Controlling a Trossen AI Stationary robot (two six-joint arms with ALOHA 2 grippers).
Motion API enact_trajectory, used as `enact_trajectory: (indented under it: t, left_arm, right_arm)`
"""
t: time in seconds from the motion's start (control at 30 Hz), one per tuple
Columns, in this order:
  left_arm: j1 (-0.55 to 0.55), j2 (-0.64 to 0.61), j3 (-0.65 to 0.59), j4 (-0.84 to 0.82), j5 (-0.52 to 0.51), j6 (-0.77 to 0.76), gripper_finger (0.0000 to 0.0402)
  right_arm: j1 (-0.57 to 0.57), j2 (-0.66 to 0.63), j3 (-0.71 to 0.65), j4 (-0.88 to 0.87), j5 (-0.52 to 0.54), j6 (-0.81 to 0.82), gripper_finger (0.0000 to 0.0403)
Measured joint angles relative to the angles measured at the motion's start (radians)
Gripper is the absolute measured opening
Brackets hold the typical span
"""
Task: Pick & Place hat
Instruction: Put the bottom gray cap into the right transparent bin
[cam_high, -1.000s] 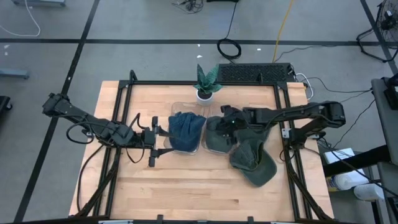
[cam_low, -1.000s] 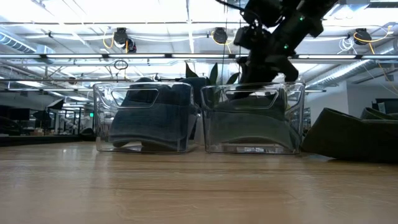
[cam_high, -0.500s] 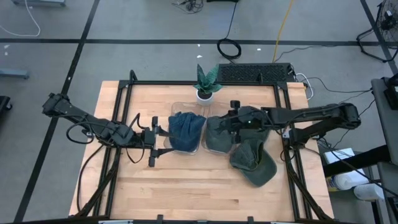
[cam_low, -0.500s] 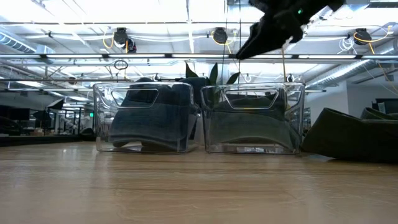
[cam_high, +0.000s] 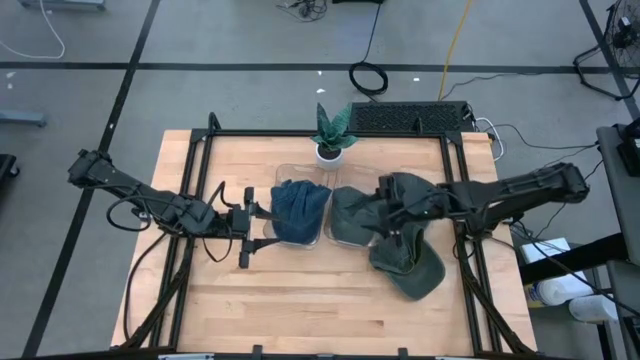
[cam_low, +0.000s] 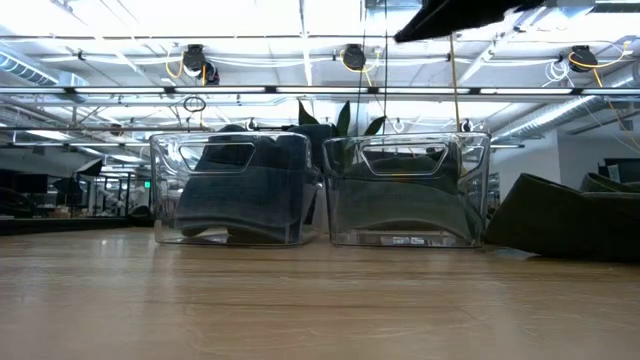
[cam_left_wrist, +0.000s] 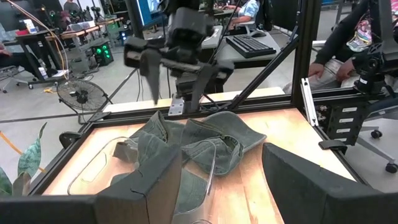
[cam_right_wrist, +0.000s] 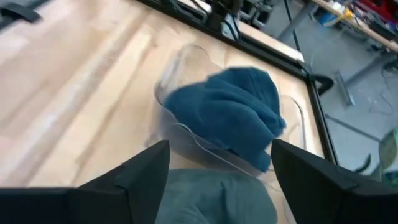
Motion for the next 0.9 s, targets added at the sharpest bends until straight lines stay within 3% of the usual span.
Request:
enact_trajectory:
  t: [0.3,0.6,0.9]
  left_arm:
    - [0.000,0.000,0.000,0.000,-0.001,-0.004,0.0230]
    - [0.003,0.000,0.000,0.000,-0.006,-0.014,0.0230]
    - [0.025,0.000,0.000,0.000,-0.008,-0.035,0.0230]
  right_arm:
    - [0.137,-0.040,0.000,-0.078,0.001,0.180,0.0264]
    - [0.306,-0.045,0.000,-0.320,-0.001,0.534,0.0263]
    - [0.463,-0.023,0.000,-0.351,-0.005,0.832,0.0263]
